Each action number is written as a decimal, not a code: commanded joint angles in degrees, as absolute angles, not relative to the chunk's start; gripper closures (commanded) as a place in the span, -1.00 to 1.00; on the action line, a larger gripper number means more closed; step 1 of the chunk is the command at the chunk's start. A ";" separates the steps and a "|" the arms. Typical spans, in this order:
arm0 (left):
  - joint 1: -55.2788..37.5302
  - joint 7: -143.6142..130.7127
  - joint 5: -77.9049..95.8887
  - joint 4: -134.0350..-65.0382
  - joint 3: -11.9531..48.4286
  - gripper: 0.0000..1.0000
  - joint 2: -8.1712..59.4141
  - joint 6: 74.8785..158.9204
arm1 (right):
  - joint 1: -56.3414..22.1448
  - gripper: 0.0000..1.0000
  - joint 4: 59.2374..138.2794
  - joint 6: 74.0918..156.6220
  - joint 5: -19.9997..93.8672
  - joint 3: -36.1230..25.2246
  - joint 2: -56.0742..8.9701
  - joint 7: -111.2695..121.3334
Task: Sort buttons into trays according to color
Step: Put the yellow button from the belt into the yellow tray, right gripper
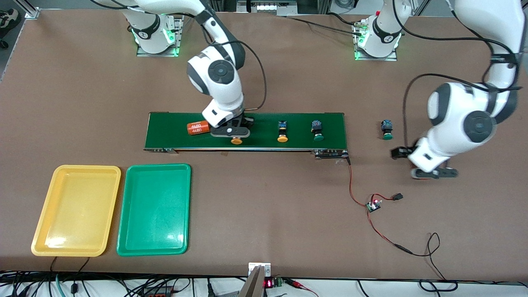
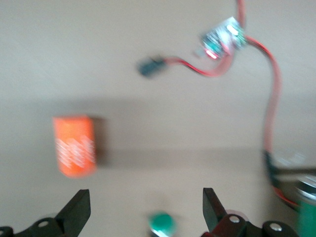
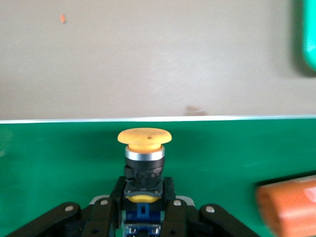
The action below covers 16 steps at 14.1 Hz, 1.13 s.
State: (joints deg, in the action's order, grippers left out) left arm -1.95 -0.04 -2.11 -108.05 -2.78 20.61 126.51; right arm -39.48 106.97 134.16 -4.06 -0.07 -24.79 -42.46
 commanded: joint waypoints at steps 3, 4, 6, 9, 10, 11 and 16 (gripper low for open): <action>0.52 8.52 -2.20 -107.31 -6.77 -1.00 27.49 135.09 | -29.21 1.00 105.04 124.99 -4.22 -1.84 -19.43 -26.41; 1.22 8.53 -2.20 -107.31 -6.85 -1.00 28.64 135.44 | -26.40 1.00 104.59 124.46 -4.22 -2.02 -19.42 -22.63; 2.28 8.53 -2.20 -107.66 -6.86 -1.00 31.01 136.49 | -19.46 1.00 104.15 124.19 -3.87 -3.07 -19.51 -11.83; 2.55 8.61 -2.29 -108.19 -6.94 -0.78 33.39 138.86 | -11.62 1.00 103.19 124.89 -2.20 -4.74 -21.17 1.28; 2.64 8.61 -2.29 -108.28 -6.86 -0.46 33.57 139.04 | -9.69 1.00 102.31 124.89 -2.20 -4.83 -22.14 3.75; 2.64 8.53 -2.29 -108.28 -6.94 -0.16 33.57 138.87 | -7.49 1.00 100.91 124.98 -2.28 -4.83 -23.71 6.13; 1.58 7.65 -2.28 -107.14 -6.25 0.67 30.95 131.50 | 3.24 1.00 97.21 131.63 -2.46 -4.83 -30.84 21.95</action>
